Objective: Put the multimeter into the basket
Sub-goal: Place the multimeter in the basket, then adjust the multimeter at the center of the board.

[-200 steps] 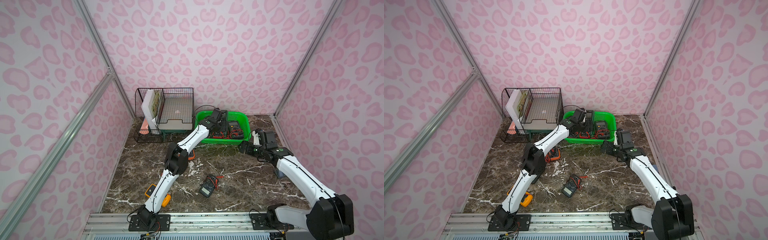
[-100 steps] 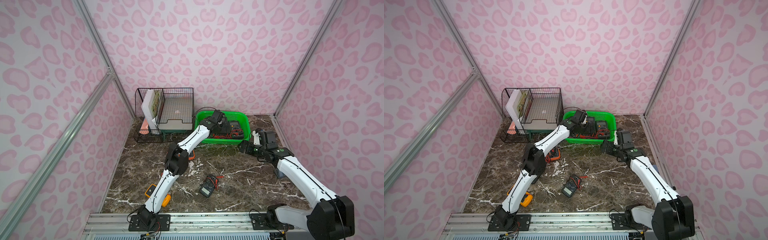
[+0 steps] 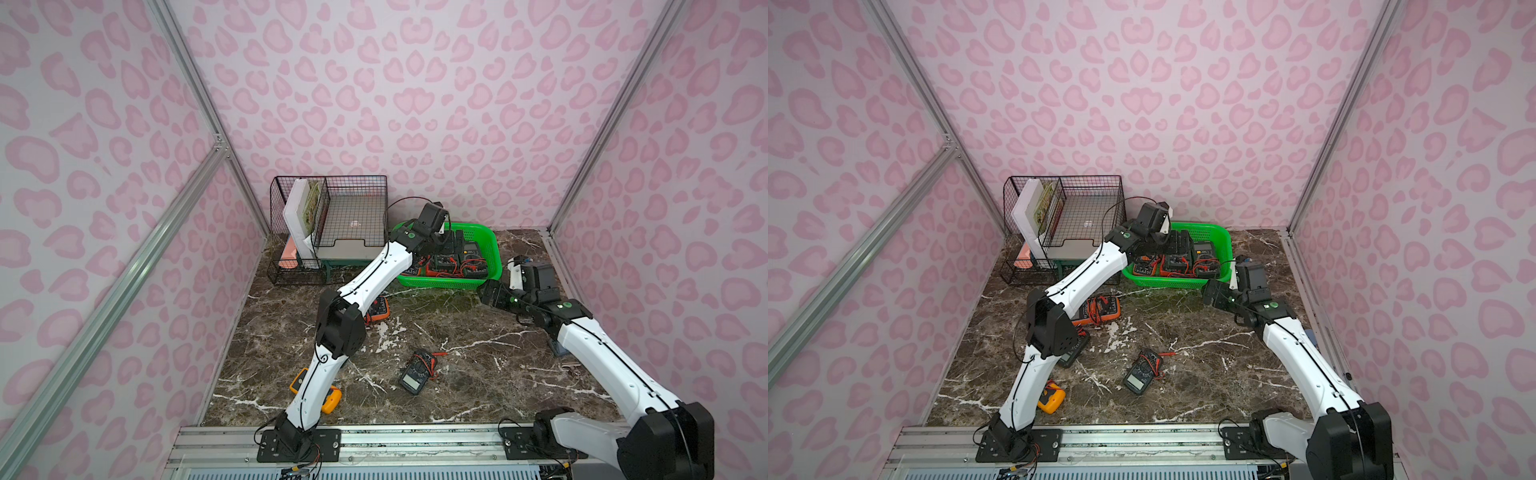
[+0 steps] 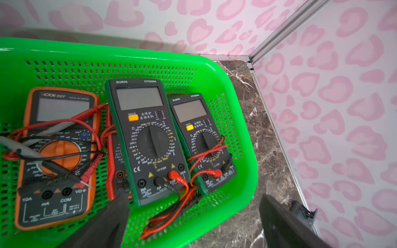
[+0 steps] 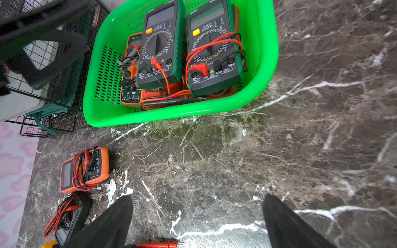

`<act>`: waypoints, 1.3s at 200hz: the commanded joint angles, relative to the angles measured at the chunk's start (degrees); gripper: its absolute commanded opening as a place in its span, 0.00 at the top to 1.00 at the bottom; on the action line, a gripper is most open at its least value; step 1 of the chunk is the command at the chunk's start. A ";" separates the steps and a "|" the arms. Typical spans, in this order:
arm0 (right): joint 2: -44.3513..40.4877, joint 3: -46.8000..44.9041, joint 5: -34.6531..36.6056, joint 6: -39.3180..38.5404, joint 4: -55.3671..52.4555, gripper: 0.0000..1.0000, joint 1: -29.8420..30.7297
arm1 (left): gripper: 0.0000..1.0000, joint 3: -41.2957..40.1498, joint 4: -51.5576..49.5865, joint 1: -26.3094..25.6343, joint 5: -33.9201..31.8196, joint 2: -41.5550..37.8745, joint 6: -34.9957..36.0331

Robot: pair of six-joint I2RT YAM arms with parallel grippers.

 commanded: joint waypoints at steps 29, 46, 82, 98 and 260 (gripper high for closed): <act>-1.64 -1.53 -0.66 -0.07 2.53 0.01 0.01 | 0.02 -15.34 -0.01 -2.09 -6.19 -12.98 -0.66; -2.07 -2.29 -1.18 -0.07 2.89 0.01 -0.07 | 0.01 -23.42 1.50 -2.90 -8.72 -18.45 -3.15; -2.85 -3.74 -2.60 -0.20 3.51 0.01 -0.07 | 0.02 -39.83 3.41 -4.27 -14.81 -29.89 -9.37; -3.29 -4.41 -3.34 -0.11 3.81 0.01 -0.03 | 0.01 -46.12 3.42 -4.64 -17.48 -34.33 -12.00; -4.32 -7.32 -6.84 0.46 3.88 0.01 1.31 | 0.01 -60.64 -10.63 0.14 -25.17 -40.60 -33.59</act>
